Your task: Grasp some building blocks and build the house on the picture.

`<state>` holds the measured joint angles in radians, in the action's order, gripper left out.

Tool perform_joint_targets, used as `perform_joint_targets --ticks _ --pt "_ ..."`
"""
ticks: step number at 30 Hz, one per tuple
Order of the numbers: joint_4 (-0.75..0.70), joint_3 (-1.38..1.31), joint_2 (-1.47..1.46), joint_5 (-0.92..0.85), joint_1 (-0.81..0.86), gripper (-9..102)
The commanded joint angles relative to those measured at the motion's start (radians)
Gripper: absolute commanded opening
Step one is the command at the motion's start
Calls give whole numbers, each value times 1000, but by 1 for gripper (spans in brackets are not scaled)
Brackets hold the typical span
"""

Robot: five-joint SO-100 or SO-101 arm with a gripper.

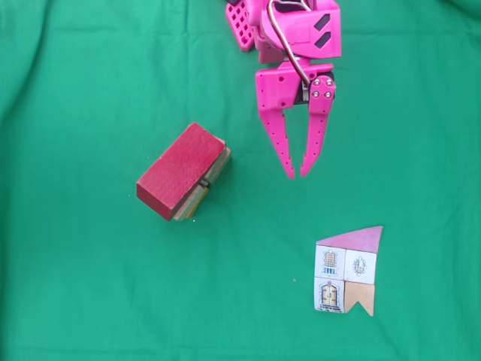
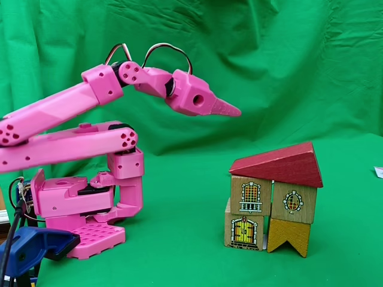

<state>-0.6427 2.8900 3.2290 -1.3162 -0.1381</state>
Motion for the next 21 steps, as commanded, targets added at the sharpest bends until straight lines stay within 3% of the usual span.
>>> perform_joint_targets --ticks 1,21 --pt "15 0 3 67 -11 0" --pt "15 126 112 425 -41 0"
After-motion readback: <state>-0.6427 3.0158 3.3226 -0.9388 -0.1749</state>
